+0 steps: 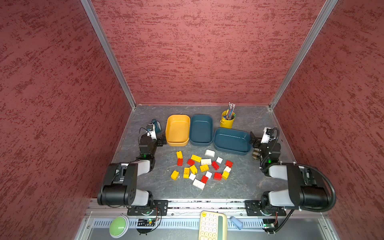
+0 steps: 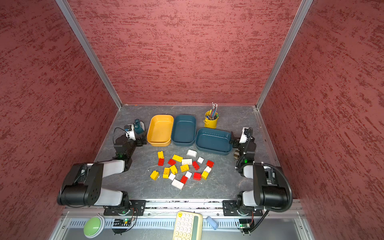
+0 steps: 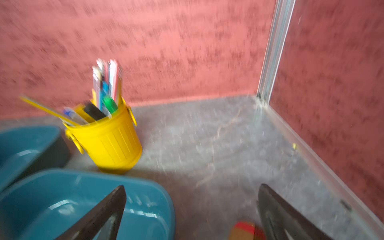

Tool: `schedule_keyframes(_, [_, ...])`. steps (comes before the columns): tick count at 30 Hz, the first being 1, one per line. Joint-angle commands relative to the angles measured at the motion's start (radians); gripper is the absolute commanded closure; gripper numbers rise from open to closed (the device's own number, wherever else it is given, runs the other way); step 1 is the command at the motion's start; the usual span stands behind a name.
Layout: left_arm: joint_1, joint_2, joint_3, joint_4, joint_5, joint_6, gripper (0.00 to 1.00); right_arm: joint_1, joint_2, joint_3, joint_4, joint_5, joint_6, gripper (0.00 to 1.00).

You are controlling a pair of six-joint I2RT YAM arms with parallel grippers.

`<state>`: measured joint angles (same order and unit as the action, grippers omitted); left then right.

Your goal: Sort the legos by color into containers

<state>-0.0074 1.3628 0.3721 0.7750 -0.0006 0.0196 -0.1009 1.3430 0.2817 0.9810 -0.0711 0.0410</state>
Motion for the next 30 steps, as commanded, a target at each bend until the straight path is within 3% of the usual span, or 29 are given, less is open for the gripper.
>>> schedule_keyframes(1, [-0.028,-0.135,0.041,-0.168,-0.073,0.019,0.01,0.003,-0.136,0.028,-0.124,-0.051,-0.008,0.01])
schedule_keyframes(6, [-0.05,-0.278,0.185,-0.556,-0.13,-0.096,0.01,0.003,-0.288,0.086,-0.312,-0.163,0.035,0.01])
schedule_keyframes(10, [-0.073,-0.324,0.29,-0.829,-0.106,-0.231,0.0,0.004,-0.327,0.143,-0.417,-0.281,0.102,0.01])
schedule_keyframes(18, [-0.118,-0.336,0.425,-1.26,0.073,-0.35,0.01,0.062,-0.374,0.251,-0.696,-0.469,0.129,0.01])
schedule_keyframes(22, [-0.156,-0.334,0.432,-1.384,0.12,-0.412,0.01,0.12,-0.39,0.286,-0.833,-0.512,0.113,0.01])
schedule_keyframes(30, [-0.314,-0.308,0.398,-1.47,0.088,-0.5,0.0,0.257,-0.394,0.33,-1.014,-0.538,0.089,0.01])
